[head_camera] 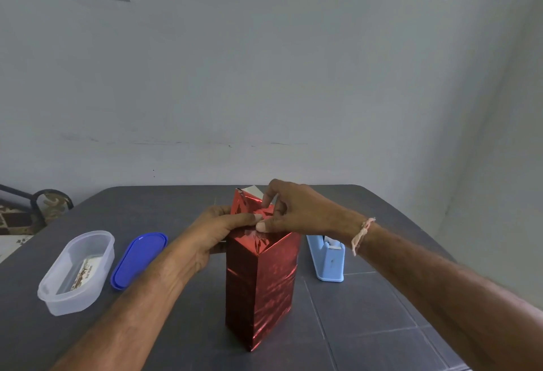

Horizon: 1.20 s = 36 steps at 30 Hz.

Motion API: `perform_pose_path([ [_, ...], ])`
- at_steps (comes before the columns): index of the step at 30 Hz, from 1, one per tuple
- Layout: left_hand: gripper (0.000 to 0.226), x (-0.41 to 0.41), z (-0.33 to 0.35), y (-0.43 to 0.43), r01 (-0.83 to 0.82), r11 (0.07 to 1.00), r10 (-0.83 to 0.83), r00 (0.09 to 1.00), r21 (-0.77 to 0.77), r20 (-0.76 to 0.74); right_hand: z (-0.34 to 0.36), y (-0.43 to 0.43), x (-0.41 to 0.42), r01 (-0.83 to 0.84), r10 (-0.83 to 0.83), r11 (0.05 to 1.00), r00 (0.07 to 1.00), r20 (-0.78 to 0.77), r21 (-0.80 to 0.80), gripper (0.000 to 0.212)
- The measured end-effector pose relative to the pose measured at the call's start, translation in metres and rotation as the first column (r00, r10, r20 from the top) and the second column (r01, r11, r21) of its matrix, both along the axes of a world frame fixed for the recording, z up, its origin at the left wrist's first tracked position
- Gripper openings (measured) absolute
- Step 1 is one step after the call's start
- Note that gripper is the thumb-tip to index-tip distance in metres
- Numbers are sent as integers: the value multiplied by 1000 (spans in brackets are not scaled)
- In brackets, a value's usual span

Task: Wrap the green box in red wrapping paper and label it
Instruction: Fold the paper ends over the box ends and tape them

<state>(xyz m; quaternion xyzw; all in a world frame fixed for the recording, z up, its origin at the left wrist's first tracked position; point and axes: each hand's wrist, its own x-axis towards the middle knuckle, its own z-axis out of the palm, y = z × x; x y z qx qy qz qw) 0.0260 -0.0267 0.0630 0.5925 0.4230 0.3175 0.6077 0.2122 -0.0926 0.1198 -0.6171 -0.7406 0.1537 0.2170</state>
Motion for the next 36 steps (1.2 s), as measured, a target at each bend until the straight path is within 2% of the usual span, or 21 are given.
perform_pose_path([
  [3, 29, -4, 1, 5, 9, 1000, -9, 1000, 9, -11, -1, -2, 8, 22, -5, 995, 985, -171, 97, 44],
  [5, 47, -9, 2, 10, 38, 999, -38, 999, 9, -17, -11, 1, 18, 115, -79, 969, 983, -166, 217, 48],
  [6, 59, -11, 2, 12, 63, 998, -63, 998, 5, -21, -18, 2, 22, 161, -117, 963, 972, -203, 216, 49],
  [8, 71, -12, 5, 16, 125, 992, -125, 991, 12, -46, -32, 4, 28, 200, -165, 979, 879, -447, 32, 47],
  [10, 63, -10, 10, 17, 172, 984, -168, 982, 40, -91, -43, 2, 31, 117, -194, 980, 737, -647, -160, 34],
  [13, 52, -7, 15, 18, 182, 980, -169, 975, 80, -146, -50, 0, 32, 45, -201, 974, 621, -758, -222, 29],
  [20, 46, -8, 11, 14, 148, 977, -131, 984, 151, -119, -49, 7, 23, 139, -166, 985, 610, -775, -102, 20],
  [25, 32, -3, 14, 8, 114, 979, -105, 992, 172, -64, -51, 14, 11, 213, -117, 977, 544, -831, 2, 16],
  [29, 26, 1, 17, 6, 92, 978, -80, 994, 189, -70, -51, 17, 6, 281, -121, 959, 552, -825, 47, 14],
  [32, 30, 4, 18, 3, 71, 979, -68, 997, 191, -25, -50, 20, 5, 289, -115, 955, 578, -808, 71, 14],
  [36, 29, 10, 19, 6, -26, 976, 20, 999, 216, 31, -50, 23, 5, 286, -115, 954, 616, -780, 86, 16],
])
